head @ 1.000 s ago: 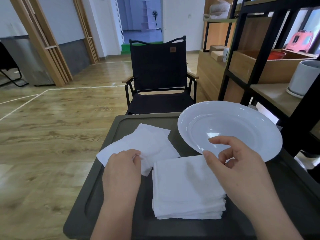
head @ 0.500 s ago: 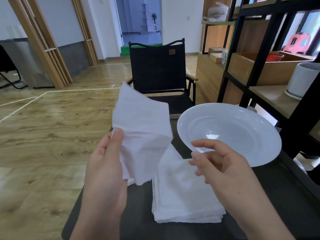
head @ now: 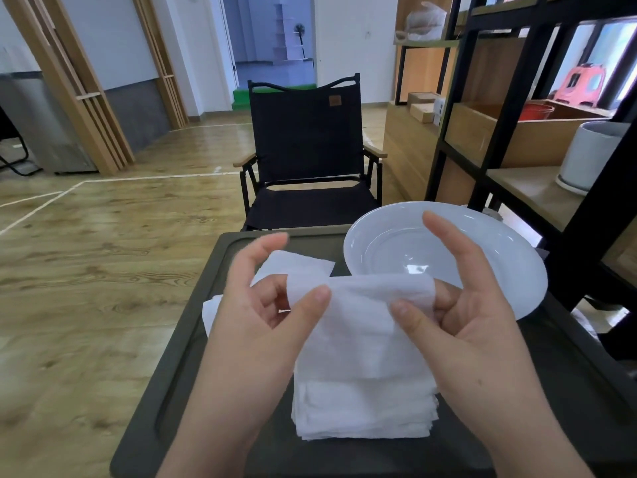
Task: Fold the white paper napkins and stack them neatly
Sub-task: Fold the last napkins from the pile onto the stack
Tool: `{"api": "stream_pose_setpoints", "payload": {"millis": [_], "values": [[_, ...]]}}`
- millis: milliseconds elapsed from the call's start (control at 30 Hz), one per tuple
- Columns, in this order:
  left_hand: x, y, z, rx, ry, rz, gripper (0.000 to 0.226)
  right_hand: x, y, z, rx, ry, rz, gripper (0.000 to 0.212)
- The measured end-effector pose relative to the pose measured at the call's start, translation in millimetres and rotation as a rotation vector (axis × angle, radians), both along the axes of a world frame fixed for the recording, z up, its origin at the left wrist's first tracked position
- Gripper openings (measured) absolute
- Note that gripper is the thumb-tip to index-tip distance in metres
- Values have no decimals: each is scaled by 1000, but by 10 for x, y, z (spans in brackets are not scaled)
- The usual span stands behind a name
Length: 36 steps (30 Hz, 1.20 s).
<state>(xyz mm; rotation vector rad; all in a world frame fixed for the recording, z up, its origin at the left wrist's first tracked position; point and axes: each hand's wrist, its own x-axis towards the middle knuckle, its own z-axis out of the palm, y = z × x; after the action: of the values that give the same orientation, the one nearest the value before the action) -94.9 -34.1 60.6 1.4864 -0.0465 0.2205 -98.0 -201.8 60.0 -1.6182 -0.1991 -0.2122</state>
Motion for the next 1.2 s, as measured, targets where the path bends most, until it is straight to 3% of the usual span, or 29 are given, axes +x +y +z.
{"api": "stream_pose_setpoints", "payload": {"millis": [200, 467, 700, 833, 900, 967, 1033, 1100, 1200], "values": [[52, 91, -82, 261, -89, 75, 24, 2, -18, 5, -52, -20, 9, 81], [32, 27, -67, 305, -207, 109, 20, 23, -53, -30, -53, -63, 8, 59], [24, 92, -75, 527, -215, 103, 19, 74, -115, -120, -189, 26, -19, 54], [-4, 74, -5, 254, -160, -83, 12, 97, -127, -138, -92, 2, -36, 33], [-13, 54, 0, 147, -50, -150, 21, 100, -147, -150, 10, 26, -25, 31], [-7, 50, -24, 171, 47, -177, 24, 86, -161, -127, 99, 103, -15, 33], [2, 58, -41, 245, 103, -102, 10, 74, -170, -104, 102, 180, -8, 31], [5, 89, -43, 260, 167, -29, 18, 76, -174, -102, -1, 233, -34, 28], [-14, 157, -8, 386, 257, -22, 32, 103, -227, -175, -202, 285, -79, 43]]}}
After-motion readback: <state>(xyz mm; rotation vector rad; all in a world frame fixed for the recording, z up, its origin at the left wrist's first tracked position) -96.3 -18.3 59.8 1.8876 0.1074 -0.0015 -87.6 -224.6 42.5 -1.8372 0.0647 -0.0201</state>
